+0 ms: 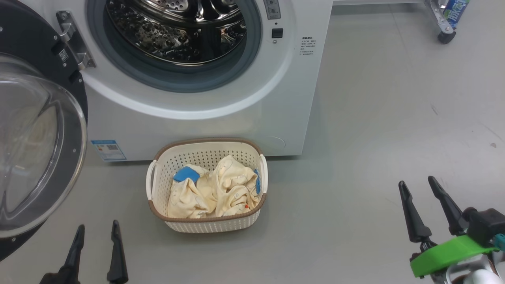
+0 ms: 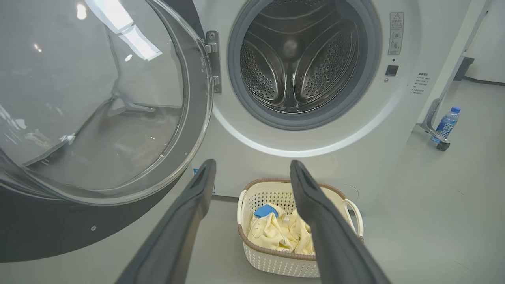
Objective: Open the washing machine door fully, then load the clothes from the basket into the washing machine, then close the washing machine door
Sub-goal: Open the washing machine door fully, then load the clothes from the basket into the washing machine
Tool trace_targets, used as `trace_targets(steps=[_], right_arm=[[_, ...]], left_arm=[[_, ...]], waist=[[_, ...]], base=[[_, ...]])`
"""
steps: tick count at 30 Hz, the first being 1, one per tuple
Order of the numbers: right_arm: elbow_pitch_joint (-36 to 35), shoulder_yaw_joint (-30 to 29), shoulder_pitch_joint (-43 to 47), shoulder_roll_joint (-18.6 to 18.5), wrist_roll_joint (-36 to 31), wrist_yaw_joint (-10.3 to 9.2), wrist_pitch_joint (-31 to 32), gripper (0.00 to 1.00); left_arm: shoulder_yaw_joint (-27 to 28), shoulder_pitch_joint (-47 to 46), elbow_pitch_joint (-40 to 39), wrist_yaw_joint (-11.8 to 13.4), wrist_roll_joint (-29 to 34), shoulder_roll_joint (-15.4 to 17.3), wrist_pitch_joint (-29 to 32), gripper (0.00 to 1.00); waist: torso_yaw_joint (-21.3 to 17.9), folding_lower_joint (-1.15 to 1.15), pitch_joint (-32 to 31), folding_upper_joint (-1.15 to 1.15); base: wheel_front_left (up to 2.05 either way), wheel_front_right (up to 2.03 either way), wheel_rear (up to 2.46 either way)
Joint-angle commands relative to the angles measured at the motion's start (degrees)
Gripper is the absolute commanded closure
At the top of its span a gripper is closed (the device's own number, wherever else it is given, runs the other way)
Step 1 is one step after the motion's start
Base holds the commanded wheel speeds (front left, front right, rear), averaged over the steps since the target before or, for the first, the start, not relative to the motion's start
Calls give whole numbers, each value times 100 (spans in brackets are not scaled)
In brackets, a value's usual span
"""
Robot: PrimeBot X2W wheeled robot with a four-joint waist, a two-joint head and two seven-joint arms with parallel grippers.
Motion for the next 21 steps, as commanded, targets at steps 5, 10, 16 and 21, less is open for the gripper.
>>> trace_targets(steps=[5,10,16,21], right_arm=[[-149,132,-166,-103,22,-2,-69,0],[-134,144,-178,-129,38,-2,-69,0],[-142,146,-176,-130,45,-2,-66,0],[-149,151,-183,-122,45,-2,-62,0]], left_arm=[[176,-270,-136,39,-37,116,-100,0],[162,-296,-76,44,-71,120,-111,0],[165,-319,-9,53,-111,142,-128,0],[177,-335,23,75,-143,147,-136,0]], waist=[[23,0,-4,0],[48,0,2,0],[85,0,25,0],[103,0,58,0]], base=[[58,-12,-47],[90,-25,-65],[142,-63,-78],[164,-87,-77]])
